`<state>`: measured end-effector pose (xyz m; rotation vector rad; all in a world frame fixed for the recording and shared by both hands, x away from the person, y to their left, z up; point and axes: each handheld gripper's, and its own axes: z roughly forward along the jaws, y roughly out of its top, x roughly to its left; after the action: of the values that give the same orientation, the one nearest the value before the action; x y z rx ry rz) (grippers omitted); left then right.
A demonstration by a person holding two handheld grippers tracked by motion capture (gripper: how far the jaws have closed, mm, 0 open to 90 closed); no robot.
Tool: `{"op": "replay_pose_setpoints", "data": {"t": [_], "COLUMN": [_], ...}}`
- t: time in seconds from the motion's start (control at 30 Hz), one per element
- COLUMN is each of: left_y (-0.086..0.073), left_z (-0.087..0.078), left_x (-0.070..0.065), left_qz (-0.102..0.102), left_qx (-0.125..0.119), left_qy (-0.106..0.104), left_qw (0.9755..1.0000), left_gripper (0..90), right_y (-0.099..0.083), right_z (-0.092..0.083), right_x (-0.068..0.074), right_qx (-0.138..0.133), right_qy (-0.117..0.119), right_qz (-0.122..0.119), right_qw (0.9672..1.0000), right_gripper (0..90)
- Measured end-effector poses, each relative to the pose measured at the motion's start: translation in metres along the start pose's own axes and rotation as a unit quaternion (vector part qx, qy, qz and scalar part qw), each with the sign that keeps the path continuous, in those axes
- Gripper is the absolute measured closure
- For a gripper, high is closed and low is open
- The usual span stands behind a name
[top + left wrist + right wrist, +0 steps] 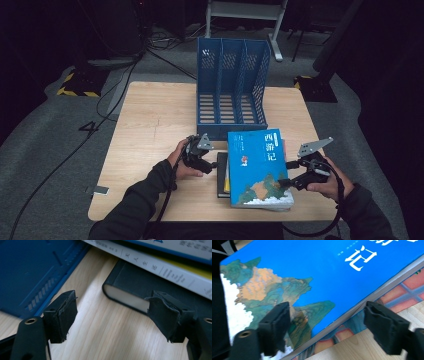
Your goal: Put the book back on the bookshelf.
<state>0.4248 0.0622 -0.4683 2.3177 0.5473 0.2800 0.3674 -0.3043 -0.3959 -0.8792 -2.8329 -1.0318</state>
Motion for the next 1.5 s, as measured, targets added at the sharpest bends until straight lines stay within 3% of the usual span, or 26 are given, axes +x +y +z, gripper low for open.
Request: {"op": "replay_pose_setpoints", "data": {"t": [0.07,0.13,0.17,0.27,0.43,0.63,0.73,0.87,1.03,1.23,1.37,1.5], "left_y": [0.004,0.005,0.006,0.010,0.014,0.021,0.025,0.024,0.025,0.026,0.026,0.026], "left_z": [0.002,0.003,0.006,0.008,0.012,0.017,0.020,0.021,0.023,0.024,0.025,0.025], "left_x": [0.004,0.008,0.008,0.009,0.010,0.008,0.006,0.009,0.010,0.013,0.018,0.020], "left_qz": [-0.008,-0.018,-0.019,-0.016,-0.011,-0.016,-0.005,-0.013,-0.015,-0.020,-0.033,-0.030], "left_qx": [-0.011,-0.022,-0.020,-0.024,-0.024,-0.035,-0.031,-0.035,-0.036,-0.040,-0.044,-0.047], "left_qy": [0.001,0.001,0.002,0.006,0.003,0.004,0.013,0.010,0.012,0.011,0.007,0.004], "left_qw": [0.9999,0.9996,0.9996,0.9995,0.9996,0.9992,0.9994,0.9992,0.9992,0.9990,0.9985,0.9984], "left_gripper": [19.6,27.5,25.6,24.4,24.4,24.5,25.1,25.8,27.1,31.0,34.6,36.7], "right_y": [0.001,0.002,0.002,0.004,0.006,0.005,0.006,0.009,0.018,0.030,0.036,0.036], "right_z": [0.001,0.002,0.003,0.008,0.009,0.006,0.001,-0.006,0.010,0.025,0.032,0.032], "right_x": [-0.002,-0.004,-0.005,-0.011,-0.010,-0.009,-0.009,-0.011,-0.022,-0.032,-0.039,-0.040], "right_qx": [0.005,0.011,0.011,0.019,0.019,0.002,-0.020,-0.052,-0.057,-0.078,-0.085,-0.096], "right_qy": [0.003,0.009,0.015,0.033,0.029,0.030,0.036,0.046,0.063,0.084,0.102,0.105], "right_qz": [0.003,0.008,0.008,0.021,0.014,0.006,0.003,0.004,0.011,0.026,0.036,0.027], "right_qw": [1.0000,0.9999,0.9998,0.9990,0.9993,0.9995,0.9991,0.9976,0.9963,0.9931,0.9905,0.9895], "right_gripper": [20.0,19.2,19.2,15.0,14.9,15.7,18.2,25.4,25.4,41.6,54.8,60.9]}}
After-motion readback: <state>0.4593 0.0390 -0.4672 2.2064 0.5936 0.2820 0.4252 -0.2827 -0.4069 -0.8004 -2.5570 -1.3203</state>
